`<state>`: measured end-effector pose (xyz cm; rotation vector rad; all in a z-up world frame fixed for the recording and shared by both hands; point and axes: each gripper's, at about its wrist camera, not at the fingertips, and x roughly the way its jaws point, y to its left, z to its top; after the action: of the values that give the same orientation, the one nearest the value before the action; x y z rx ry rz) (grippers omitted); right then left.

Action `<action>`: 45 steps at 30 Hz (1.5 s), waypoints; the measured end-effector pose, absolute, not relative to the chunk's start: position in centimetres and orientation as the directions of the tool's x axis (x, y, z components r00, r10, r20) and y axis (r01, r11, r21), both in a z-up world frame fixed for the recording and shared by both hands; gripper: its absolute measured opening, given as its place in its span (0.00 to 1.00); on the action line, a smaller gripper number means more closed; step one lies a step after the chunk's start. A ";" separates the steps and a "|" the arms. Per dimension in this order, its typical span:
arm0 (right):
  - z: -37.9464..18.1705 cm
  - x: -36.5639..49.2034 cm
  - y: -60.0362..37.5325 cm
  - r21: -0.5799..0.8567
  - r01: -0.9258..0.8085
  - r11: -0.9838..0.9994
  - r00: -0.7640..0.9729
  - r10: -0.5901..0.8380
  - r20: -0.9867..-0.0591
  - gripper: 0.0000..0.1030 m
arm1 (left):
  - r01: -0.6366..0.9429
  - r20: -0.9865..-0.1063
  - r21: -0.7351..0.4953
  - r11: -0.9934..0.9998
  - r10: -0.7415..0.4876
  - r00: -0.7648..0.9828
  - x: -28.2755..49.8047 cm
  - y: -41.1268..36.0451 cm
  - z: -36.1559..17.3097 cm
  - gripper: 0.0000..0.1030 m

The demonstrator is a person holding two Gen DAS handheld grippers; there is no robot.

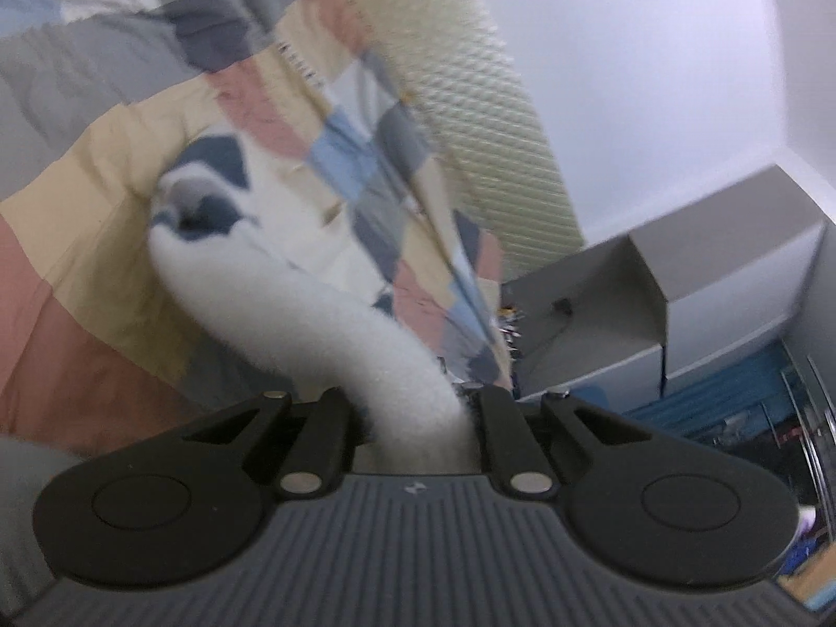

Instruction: Fold large clothes

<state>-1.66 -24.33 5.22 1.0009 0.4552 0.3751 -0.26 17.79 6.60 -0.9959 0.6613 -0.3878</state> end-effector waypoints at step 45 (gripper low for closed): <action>-14.3 27.9 -32.1 0.778 0.329 0.536 0.852 0.187 -0.489 0.13 | -0.160 -0.524 -0.703 0.693 -0.353 0.776 37.6 17.9 -12.5 0.13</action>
<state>27.87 -32.06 -14.26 1.0166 0.5691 -0.0900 37.60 17.94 -12.50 -0.8147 0.6936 -0.1181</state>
